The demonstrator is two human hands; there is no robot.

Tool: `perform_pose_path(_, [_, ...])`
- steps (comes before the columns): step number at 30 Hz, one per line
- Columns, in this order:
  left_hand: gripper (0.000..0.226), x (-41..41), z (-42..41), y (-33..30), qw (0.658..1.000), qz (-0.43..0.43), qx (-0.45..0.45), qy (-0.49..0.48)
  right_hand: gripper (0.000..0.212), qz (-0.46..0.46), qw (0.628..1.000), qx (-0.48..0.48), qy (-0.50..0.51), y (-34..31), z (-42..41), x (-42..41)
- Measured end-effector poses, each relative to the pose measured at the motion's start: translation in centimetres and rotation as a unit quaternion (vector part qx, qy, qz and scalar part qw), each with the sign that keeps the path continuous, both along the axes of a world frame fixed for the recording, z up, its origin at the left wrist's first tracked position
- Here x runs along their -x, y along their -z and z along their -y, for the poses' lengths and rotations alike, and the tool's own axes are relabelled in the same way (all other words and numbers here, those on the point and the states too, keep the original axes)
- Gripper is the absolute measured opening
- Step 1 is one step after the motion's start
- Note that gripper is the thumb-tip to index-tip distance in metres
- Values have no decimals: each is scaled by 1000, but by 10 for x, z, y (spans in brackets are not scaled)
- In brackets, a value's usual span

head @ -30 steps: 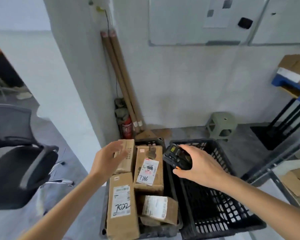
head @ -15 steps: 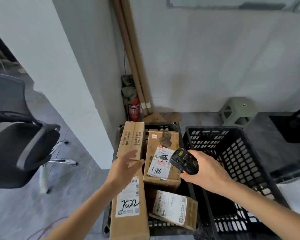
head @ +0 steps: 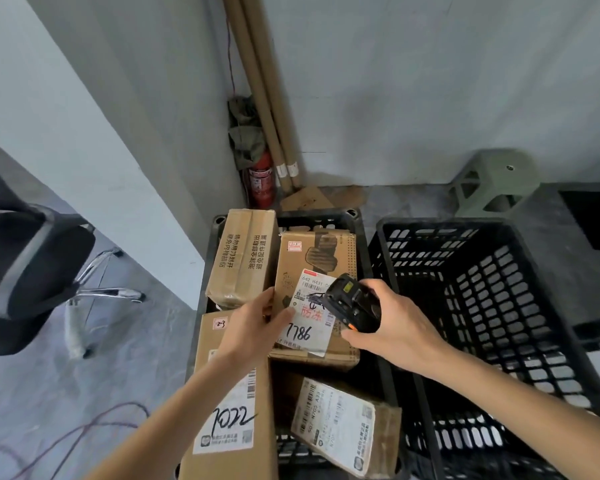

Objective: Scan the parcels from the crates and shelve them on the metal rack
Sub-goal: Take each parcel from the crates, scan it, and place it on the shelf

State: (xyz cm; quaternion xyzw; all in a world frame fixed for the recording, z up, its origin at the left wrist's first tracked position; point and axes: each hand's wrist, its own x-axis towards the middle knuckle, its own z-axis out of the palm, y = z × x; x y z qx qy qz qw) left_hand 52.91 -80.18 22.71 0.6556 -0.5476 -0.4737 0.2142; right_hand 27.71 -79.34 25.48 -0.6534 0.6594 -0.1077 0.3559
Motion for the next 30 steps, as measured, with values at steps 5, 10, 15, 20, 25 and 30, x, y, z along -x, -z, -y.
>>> perform_pose_path(5, [49, 2, -1, 0, 999, -38, 9, -32, 78, 30, 999, 11, 20, -3, -3, -1])
perform_pose_path(10, [39, 1, 0, -25, 994, -91, 39, -46, 76, 43, 997, 41, 39, -26, -13, -1])
perform_pose_path(15, [27, 4, -3, -78, 982, -174, 66, -42, 74, 56, 991, 97, 68, -77, -29, -2])
perform_pose_path(20, [23, 11, -21, -162, 957, -279, 82, -10, 74, 60, 980, 164, 91, -159, -60, -1])
perform_pose_path(25, [31, 22, -44, -255, 937, -325, 101, 73, 73, 59, 965, 223, 127, -256, -108, 10])
perform_pose_path(30, [37, 41, -71, -342, 921, -340, 118, 149, 77, 44, 946, 278, 159, -344, -166, 25])
